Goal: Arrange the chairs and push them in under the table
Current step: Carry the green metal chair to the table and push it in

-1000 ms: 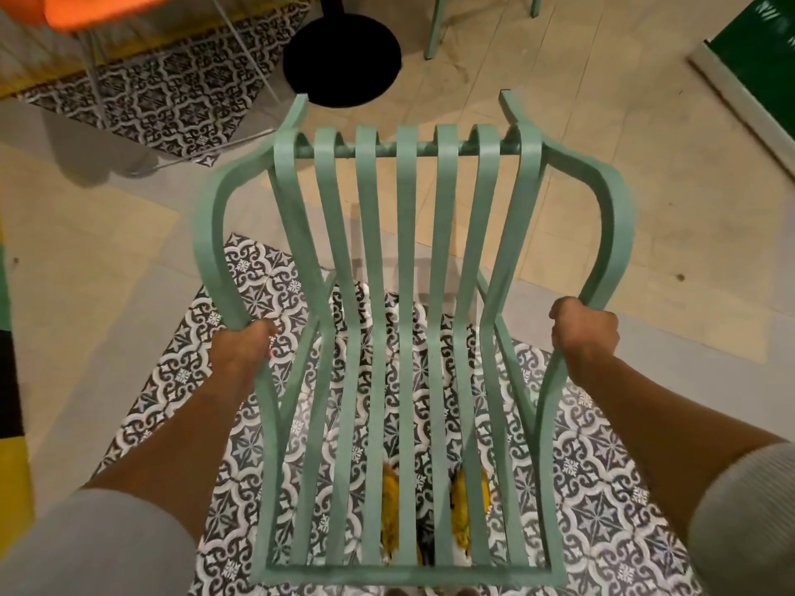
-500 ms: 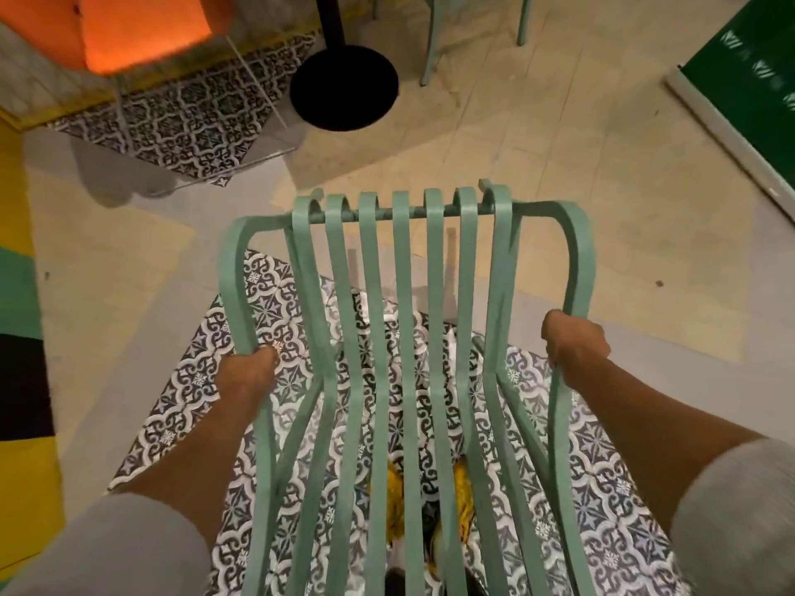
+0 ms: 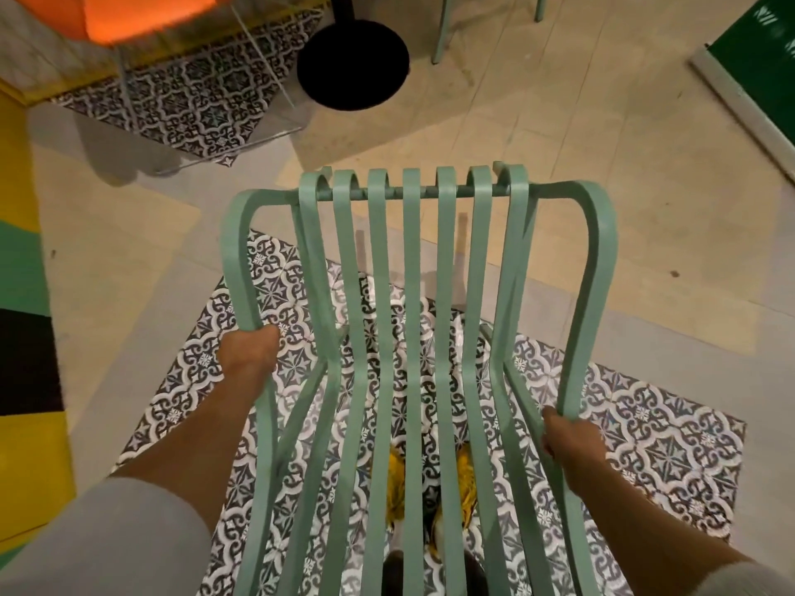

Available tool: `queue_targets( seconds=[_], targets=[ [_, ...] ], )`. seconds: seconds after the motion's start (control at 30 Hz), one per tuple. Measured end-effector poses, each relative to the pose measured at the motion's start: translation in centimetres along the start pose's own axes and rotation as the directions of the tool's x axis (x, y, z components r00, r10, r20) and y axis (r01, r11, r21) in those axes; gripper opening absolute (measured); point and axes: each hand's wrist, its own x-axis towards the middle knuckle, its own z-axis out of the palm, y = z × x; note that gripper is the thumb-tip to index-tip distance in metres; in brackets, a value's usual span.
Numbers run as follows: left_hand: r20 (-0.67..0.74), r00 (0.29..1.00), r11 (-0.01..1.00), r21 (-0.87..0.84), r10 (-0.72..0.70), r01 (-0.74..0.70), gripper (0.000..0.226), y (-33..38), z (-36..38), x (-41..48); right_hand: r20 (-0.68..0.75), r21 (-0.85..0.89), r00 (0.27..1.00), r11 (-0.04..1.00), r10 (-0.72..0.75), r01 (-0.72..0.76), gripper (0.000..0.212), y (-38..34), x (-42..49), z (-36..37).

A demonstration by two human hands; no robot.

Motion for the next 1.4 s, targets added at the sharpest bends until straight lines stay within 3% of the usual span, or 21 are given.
queue_targets(
  seconds=[0.13, 0.3, 0.4, 0.53, 0.6, 0.73, 0.87, 1.1, 1.4],
  targets=[
    [-0.037, 0.999, 0.999, -0.009, 0.038, -0.038, 0.050, -0.3, 0.0, 0.4, 0.042, -0.063, 0.998, 0.997, 0.053, -0.050, 0.028, -0.2, 1.0, 0.6],
    [0.032, 0.988, 0.984, -0.095, 0.153, -0.149, 0.052, 0.4, -0.4, 1.1, 0.013, -0.141, 1.000, 0.990, 0.010, -0.008, 0.032, -2.5, 2.7, 0.9],
    [0.160, 0.969, 0.974, -0.158, 0.187, -0.162, 0.043, -1.8, -1.0, 0.2, 0.040, -0.086, 0.999, 0.996, 0.011, -0.007, 0.029, -4.2, 3.5, 0.9],
    [0.313, 0.947, 0.997, -0.039, 0.072, -0.063, 0.050, -8.3, -0.6, -1.7, 0.055, -0.021, 0.998, 1.000, -0.010, 0.011, 0.020, -6.1, 4.2, 0.5],
    [0.275, 0.961, 0.996, 0.066, 0.035, -0.056, 0.065, -9.8, -0.5, -2.0, 0.065, -0.010, 0.996, 0.998, -0.059, 0.060, 0.019, -6.2, 4.2, 0.3],
    [0.222, 0.974, 0.987, 0.140, 0.049, -0.082, 0.077, -9.7, 0.0, -2.3, 0.014, -0.070, 0.981, 0.978, -0.194, 0.195, 0.043, -4.9, 3.1, -0.8],
    [0.151, 0.985, 0.988, 0.113, 0.084, -0.102, 0.070, -10.3, 0.4, -2.9, 0.030, -0.089, 0.968, 0.964, -0.247, 0.249, 0.050, -4.8, 1.8, -2.0],
    [0.100, 0.991, 0.956, 0.271, 0.088, -0.112, 0.043, -9.3, 0.1, -3.0, -0.056, -0.210, 0.962, 0.945, -0.268, 0.251, 0.044, -4.1, 0.6, -2.6],
    [0.167, 0.977, 0.916, 0.354, 0.136, -0.188, 0.049, -5.6, 0.0, -3.0, -0.017, -0.337, 0.941, 0.888, -0.337, 0.312, 0.050, -7.2, 0.4, -4.8]
  ],
)
